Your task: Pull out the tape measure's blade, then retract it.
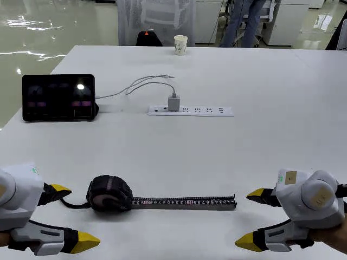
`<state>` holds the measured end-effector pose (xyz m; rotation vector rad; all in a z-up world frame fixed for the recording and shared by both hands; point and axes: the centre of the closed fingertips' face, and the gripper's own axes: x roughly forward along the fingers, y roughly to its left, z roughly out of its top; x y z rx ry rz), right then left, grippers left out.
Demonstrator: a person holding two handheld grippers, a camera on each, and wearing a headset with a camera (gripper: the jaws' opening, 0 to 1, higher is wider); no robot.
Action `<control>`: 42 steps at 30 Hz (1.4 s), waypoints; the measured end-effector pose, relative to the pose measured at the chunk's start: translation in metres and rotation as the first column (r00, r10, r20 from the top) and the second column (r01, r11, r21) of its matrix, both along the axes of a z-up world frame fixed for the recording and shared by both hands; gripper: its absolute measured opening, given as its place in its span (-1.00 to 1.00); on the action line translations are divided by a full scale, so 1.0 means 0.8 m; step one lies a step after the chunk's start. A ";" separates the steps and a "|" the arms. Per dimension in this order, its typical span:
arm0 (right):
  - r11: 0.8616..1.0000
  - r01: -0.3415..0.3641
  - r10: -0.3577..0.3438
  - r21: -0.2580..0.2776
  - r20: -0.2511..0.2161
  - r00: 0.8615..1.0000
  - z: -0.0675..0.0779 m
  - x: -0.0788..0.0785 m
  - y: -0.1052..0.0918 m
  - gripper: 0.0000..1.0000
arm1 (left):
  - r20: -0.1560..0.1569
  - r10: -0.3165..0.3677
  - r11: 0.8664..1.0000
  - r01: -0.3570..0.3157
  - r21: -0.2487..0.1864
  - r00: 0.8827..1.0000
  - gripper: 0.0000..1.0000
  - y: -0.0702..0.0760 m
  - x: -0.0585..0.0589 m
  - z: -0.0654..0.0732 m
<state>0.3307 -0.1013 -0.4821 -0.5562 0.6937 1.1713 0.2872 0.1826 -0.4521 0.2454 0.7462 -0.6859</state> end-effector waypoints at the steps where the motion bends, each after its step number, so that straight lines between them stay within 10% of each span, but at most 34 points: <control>1: 1.000 0.006 -0.006 0.002 -0.001 1.000 0.001 -0.001 0.000 0.27 | 0.006 0.009 1.000 -0.009 -0.006 1.000 0.57 0.000 -0.001 0.000; 42: 0.935 0.296 -0.303 0.194 0.006 0.953 0.035 -0.055 0.033 0.76 | 0.107 0.234 0.967 -0.220 -0.129 0.966 0.90 -0.041 -0.041 0.016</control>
